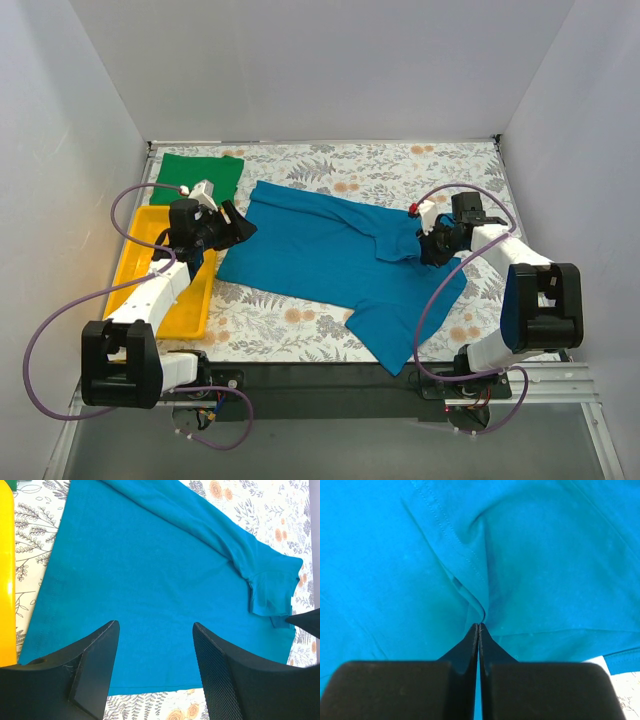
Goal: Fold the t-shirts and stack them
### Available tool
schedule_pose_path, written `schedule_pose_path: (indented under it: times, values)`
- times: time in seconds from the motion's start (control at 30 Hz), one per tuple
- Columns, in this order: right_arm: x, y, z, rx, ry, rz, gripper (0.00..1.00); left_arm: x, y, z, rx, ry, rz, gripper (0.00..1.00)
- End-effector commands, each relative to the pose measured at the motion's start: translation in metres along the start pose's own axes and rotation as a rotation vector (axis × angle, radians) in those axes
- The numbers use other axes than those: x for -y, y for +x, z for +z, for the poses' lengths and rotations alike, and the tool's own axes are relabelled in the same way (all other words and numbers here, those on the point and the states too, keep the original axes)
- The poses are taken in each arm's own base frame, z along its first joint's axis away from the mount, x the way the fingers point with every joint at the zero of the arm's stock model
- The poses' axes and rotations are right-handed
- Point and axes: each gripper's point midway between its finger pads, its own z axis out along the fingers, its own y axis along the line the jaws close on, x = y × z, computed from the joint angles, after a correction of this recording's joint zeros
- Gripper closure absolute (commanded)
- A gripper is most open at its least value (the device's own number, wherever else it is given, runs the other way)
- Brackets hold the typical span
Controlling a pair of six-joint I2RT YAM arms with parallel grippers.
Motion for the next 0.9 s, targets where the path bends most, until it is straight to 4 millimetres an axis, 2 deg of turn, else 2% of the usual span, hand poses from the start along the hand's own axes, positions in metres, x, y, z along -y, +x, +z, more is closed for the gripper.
schedule_pose_path:
  times: [0.0, 0.17, 0.37, 0.63, 0.73, 0.77, 0.87]
  values:
    - [-0.009, 0.002, 0.001, 0.0, -0.026, -0.019, 0.99, 0.002, 0.001, -0.005, 0.01, 0.004, 0.025, 0.41]
    - [-0.03, 0.0, -0.001, 0.014, -0.086, -0.083, 0.99, 0.003, 0.0, -0.005, 0.012, 0.006, 0.026, 0.41]
    - [-0.058, 0.008, 0.005, -0.031, -0.164, -0.164, 0.99, 0.003, -0.001, -0.005, 0.012, 0.007, 0.026, 0.41]
    - [-0.064, 0.01, 0.009, -0.064, -0.194, -0.185, 0.91, 0.003, 0.0, -0.006, 0.011, 0.008, 0.027, 0.41]
    - [-0.068, 0.01, 0.007, -0.07, -0.218, -0.189, 0.75, 0.003, 0.001, -0.005, 0.007, 0.01, 0.026, 0.41]
    - [-0.068, 0.006, 0.006, -0.06, -0.224, -0.198, 0.66, 0.003, 0.0, -0.004, 0.009, 0.009, 0.027, 0.41]
    - [-0.066, -0.003, -0.001, -0.05, -0.211, -0.217, 0.58, 0.003, -0.001, -0.003, 0.008, 0.008, 0.026, 0.4]
